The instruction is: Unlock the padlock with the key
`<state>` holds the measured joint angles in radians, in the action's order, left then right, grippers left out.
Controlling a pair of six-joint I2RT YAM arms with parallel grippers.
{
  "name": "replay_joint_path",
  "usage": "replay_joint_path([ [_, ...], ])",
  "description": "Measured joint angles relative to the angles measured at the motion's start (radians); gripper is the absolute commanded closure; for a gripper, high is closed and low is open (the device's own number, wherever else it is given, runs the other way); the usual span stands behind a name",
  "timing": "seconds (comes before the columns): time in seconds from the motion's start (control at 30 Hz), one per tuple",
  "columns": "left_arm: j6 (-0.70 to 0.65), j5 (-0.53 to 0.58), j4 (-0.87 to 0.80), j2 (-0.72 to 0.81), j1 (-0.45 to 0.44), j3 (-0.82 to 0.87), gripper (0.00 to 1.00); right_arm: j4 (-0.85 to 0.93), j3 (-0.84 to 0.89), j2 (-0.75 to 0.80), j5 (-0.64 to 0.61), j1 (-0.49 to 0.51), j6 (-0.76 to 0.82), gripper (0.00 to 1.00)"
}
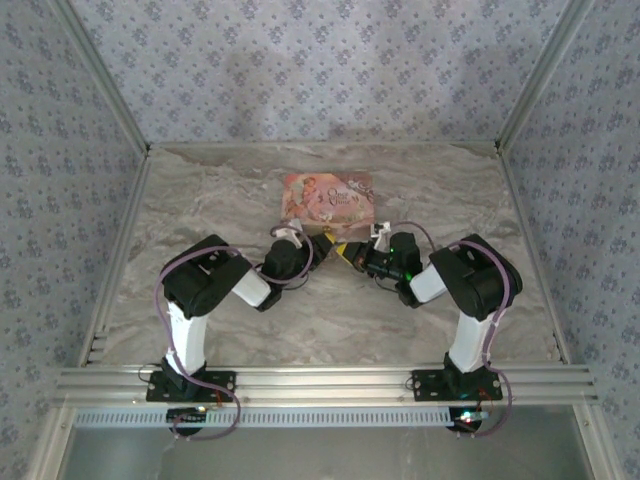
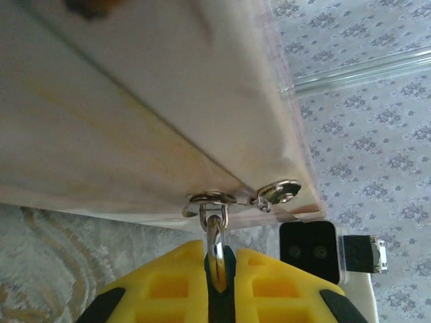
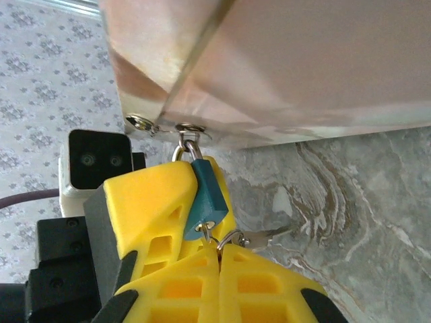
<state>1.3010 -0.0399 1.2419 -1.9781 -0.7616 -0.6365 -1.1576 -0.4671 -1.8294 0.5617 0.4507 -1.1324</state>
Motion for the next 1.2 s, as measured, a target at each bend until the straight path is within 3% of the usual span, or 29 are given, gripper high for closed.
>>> replay_joint_path([
  [0.13,0.014,-0.015,-0.037,0.035,-0.003,0.028,1.00,0.139,0.019,0.101,-0.029,0.003,0.108,0.73],
  [0.43,0.018,-0.073,-0.172,0.105,-0.002,0.035,1.00,0.707,-0.031,0.431,-0.260,0.128,0.487,0.61],
  [0.73,0.018,-0.085,-0.214,0.124,0.002,0.033,1.00,0.993,-0.151,0.429,-0.422,0.194,0.712,0.56],
  [1.2,0.025,-0.098,-0.222,0.124,0.009,0.033,1.00,1.105,-0.309,0.292,-0.473,0.251,0.847,0.57],
])
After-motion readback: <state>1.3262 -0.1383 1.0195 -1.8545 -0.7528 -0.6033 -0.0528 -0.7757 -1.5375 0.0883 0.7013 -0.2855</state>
